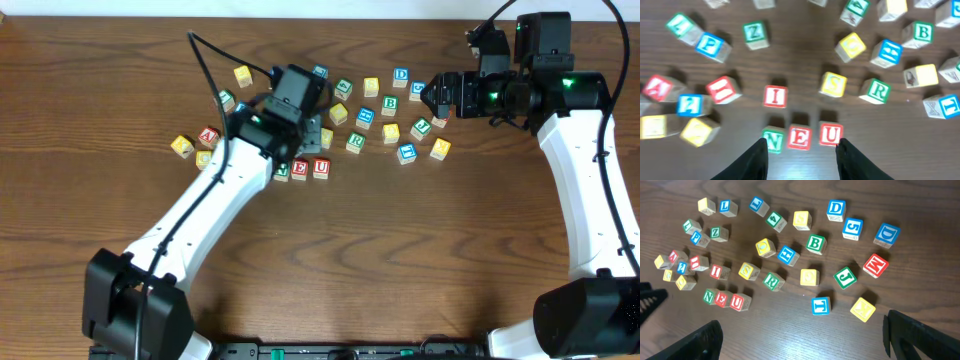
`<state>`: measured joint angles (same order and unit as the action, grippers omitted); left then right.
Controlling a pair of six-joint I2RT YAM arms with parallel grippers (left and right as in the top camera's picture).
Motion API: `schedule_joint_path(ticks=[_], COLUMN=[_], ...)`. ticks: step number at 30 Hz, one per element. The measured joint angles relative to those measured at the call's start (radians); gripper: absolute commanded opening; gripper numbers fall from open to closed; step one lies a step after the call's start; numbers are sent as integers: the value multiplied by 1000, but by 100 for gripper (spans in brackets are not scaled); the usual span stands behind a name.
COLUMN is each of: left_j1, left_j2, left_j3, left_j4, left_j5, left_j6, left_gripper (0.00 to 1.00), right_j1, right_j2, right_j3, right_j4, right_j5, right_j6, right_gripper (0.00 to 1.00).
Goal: Spell out NEURIPS
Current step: 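Lower the red U block beside the E and open the left gripper, then raise the left gripper and retract it to the cluster's left side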
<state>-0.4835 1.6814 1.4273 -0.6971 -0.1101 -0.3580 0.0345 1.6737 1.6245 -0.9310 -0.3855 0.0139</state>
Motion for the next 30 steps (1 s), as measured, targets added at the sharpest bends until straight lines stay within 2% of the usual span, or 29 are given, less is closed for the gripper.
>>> schedule_joint_path(ticks=[10,17,30], left_j1=[99,116,116], left_j2=[0,0,38], left_j3=[222,232,232], left_j4=[-168,-220,-223], left_j5=[-1,-1,-1], left_j6=[61,76,79], left_gripper=[44,43,44], right_j1=[0,0,0], right_j2=[0,0,0], right_j3=[0,0,0], right_j4=[0,0,0], right_j5=[0,0,0], right_j6=[0,0,0], right_gripper=[99,99,99])
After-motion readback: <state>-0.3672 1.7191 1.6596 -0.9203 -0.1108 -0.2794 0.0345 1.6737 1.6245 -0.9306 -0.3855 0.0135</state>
